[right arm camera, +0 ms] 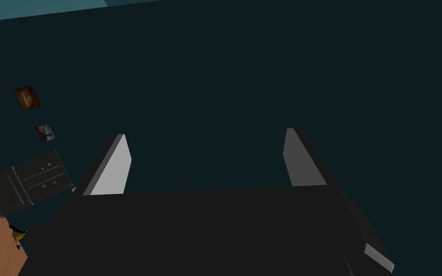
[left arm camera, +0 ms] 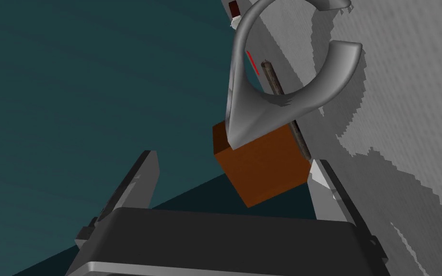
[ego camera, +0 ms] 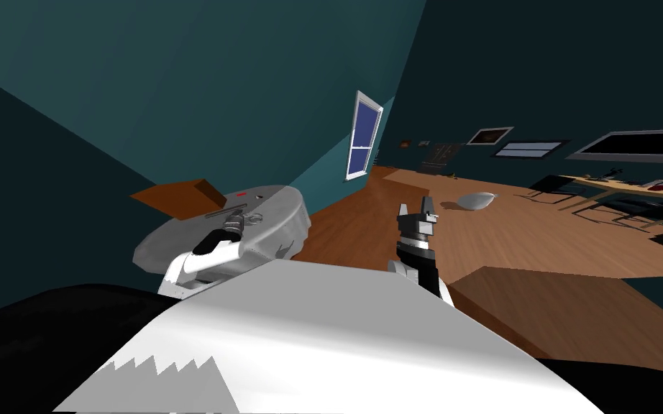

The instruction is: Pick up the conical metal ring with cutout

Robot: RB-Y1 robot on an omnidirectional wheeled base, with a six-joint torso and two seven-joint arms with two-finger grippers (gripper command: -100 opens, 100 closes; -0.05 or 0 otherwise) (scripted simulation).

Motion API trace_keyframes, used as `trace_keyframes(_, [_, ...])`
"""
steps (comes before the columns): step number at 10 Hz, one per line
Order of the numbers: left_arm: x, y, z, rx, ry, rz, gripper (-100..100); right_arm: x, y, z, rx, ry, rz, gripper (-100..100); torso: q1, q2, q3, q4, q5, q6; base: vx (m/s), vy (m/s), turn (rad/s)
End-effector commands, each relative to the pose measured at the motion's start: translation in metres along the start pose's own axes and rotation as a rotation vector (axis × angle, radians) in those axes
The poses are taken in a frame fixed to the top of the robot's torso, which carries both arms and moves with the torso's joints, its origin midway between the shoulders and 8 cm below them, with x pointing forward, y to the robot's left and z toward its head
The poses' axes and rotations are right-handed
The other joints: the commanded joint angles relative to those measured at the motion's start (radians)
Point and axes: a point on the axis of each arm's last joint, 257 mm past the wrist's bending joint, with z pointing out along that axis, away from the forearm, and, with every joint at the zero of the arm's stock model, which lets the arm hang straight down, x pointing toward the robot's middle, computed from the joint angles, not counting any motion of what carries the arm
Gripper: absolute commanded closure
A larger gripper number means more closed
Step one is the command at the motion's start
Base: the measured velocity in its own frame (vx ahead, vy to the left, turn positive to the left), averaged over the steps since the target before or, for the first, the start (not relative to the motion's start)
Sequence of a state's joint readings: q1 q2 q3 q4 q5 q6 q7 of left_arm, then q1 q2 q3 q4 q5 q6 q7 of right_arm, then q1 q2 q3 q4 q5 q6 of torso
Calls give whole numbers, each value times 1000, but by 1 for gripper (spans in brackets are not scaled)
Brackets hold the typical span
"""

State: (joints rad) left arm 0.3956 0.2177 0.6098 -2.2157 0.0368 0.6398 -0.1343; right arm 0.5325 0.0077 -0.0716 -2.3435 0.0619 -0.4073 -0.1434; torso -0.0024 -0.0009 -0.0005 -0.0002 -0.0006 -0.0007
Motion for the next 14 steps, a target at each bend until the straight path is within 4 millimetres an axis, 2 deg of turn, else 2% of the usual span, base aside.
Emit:
trace_keyframes(1, [-19,10,-1,-43,-24,20,-100,0,0,0,0,0,0,0,0,0,0,0,0,0,26,-28,-57])
trace_keyframes(2, [-36,17,-1,-71,-45,36,-100,0,0,0,0,0,0,0,0,0,0,0,0,0,41,-43,-112])
trace_keyframes(3, [-36,19,-1,-82,-44,36,-100,0,0,0,0,0,0,0,0,-1,-1,0,0,0,31,-28,-28])
trace_keyframes(4, [-53,28,-3,-116,-65,50,-100,0,0,0,0,0,0,0,1,-1,-1,0,0,0,33,-30,-57])
trace_keyframes(5, [-53,30,-3,-123,-64,50,-100,0,0,0,0,0,0,0,1,-1,-1,0,0,0,27,-21,-33])
trace_keyframes(7, [-87,46,-8,-192,-107,73,-100,0,0,0,0,0,0,0,1,-2,-1,0,0,0,54,-33,-89])
trace_keyframes(8, [-87,51,-9,-214,-104,72,-100,0,0,0,0,0,0,0,0,-3,-2,-1,0,0,48,-28,-31])
trace_keyframes(10, [-120,68,-19,-290,-144,88,-100,0,0,0,0,0,0,0,0,-2,-1,0,0,0,54,-44,-79])
trace_keyframes(11, [-121,74,-21,-314,-143,86,-100,0,0,0,0,0,0,0,-1,-3,-2,-1,0,0,62,-40,-26])
trace_keyframes(12, [-138,80,-26,-344,-165,92,-100,0,0,0,0,0,0,0,0,-3,-2,-1,0,0,62,-35,-60])
trace_keyframes(13, [-137,85,-28,-364,-162,89,-100,0,0,0,0,0,0,0,0,-3,-2,-1,0,0,49,-29,-35])
trace_keyframes(14, [-154,90,-34,-390,-183,94,-100,0,0,0,0,0,0,0,0,-2,-2,-1,0,0,57,-39,-66])
